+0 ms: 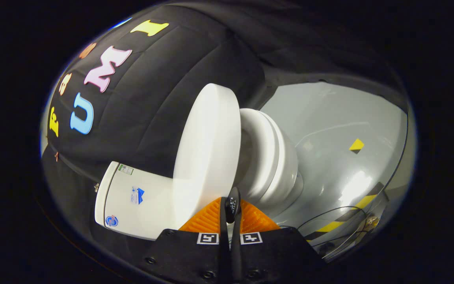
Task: Open the toilet lid.
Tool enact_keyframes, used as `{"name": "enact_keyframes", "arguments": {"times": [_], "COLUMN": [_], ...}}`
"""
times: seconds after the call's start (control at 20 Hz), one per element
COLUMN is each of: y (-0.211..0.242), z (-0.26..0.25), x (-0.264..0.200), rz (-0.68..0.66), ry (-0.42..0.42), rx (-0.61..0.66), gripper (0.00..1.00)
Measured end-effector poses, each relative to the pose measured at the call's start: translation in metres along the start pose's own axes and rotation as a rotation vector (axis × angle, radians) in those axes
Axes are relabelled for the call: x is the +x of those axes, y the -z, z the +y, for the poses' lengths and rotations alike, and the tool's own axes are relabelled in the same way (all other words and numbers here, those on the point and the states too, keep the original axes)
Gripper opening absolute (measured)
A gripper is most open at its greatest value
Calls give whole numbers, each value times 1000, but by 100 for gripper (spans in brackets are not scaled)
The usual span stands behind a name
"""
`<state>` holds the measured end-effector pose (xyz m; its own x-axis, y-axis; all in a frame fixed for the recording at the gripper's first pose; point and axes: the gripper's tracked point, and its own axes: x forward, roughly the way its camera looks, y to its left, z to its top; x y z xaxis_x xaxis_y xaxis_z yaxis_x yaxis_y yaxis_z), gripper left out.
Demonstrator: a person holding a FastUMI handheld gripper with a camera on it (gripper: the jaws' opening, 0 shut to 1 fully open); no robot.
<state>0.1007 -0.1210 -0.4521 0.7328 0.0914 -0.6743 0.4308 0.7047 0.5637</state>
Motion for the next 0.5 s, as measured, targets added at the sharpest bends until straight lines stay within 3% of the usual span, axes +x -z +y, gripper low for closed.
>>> {"name": "enact_keyframes", "arguments": {"times": [0.5], "y": [-11], "z": [104], "x": [-50], "rz": [-125], "ry": [41], "rx": [-322], "gripper": [5]}}
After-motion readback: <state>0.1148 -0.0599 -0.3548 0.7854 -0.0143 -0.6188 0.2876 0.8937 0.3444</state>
